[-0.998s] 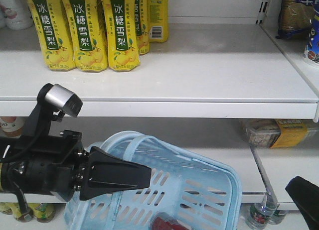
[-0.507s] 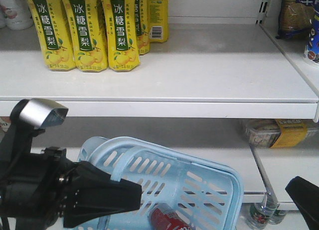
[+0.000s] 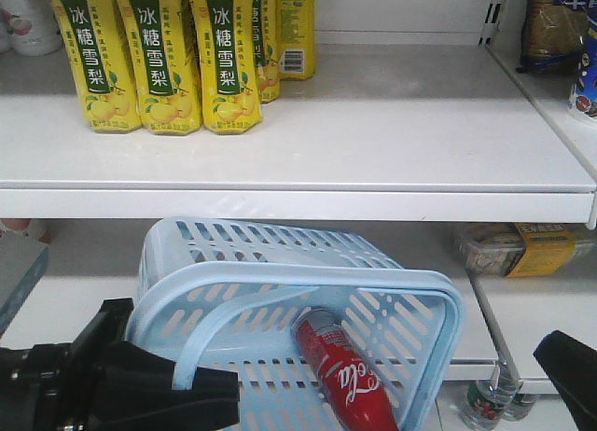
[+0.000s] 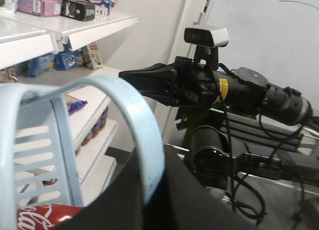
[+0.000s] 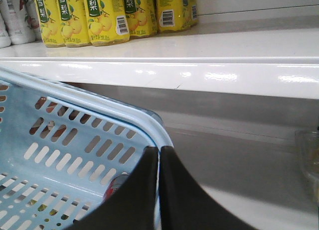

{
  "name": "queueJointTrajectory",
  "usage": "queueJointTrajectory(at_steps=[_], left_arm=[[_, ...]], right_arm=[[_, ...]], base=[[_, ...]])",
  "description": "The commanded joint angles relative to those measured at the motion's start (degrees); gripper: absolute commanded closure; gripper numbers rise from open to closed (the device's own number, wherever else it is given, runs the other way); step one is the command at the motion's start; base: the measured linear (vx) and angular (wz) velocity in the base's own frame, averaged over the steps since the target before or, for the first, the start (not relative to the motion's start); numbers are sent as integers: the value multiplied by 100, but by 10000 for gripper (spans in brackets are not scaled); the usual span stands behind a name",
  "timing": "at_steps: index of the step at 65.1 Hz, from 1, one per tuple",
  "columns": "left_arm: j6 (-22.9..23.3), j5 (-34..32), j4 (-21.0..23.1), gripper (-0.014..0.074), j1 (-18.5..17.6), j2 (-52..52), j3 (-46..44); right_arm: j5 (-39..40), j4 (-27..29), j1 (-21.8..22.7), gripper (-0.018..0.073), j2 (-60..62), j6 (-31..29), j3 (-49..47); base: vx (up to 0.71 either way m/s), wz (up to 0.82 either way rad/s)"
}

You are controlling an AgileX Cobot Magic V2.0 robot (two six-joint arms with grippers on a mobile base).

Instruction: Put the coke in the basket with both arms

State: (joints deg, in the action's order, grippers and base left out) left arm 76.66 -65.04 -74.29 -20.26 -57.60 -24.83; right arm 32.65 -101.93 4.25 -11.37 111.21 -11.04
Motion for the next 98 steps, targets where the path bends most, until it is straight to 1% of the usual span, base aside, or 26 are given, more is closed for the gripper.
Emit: queueJointTrajectory(at_steps=[1,14,19,21,24,29,38,45,49,58,66,73,80,89,98], left_arm=[[-795,123,1382,603,-24,219,65],[-861,1280,2322,603,-24,555,597],[-993,1627,2891,603,-24,686,812],[-1096,1715,3122,603,-24,752,914],[-1187,1815,3355,603,-24,846,1046],[-1486,1948,3772,603,-24,999,1264],[-2010,2088,4322,603,-24,1278,1633],[-2208,2307,4740,603,-24,1537,1871],[-2254,2428,4816,603,-24,1678,1979],[-2512,2708,4849,603,-24,2099,2168],[-2786,3214,5075,603,-24,2453,2334],[-2786,3596,5236,603,-24,2793,2506],[-2786,4244,5276,603,-24,3077,2521],[-2825,5008,5608,603,-24,3340,2521],[-2825,5550,5600,603,-19,3584,2521]], right_arm=[[-131,-13,26,564,-46,-20,-151],[-131,-13,26,564,-46,-20,-151],[-131,-13,26,564,-46,-20,-151],[-131,-13,26,564,-46,-20,-151],[-131,-13,26,564,-46,-20,-151],[-102,-13,26,564,-46,-20,-151],[-89,-13,26,564,-46,-20,-151],[-89,-13,26,564,-46,-20,-151],[-89,-13,26,564,-46,-20,-151],[-89,-13,26,564,-46,-20,-151],[-89,-13,26,564,-46,-20,-151],[-89,-13,26,564,-46,-20,-151],[-89,-13,26,564,-46,-20,-151],[-89,-13,26,564,-46,-20,-151],[-89,-13,26,564,-46,-20,-151]], base=[[0,0],[0,0],[0,0],[0,0],[0,0],[0,0],[0,0],[0,0],[0,0],[0,0],[0,0],[0,0],[0,0],[0,0],[0,0]])
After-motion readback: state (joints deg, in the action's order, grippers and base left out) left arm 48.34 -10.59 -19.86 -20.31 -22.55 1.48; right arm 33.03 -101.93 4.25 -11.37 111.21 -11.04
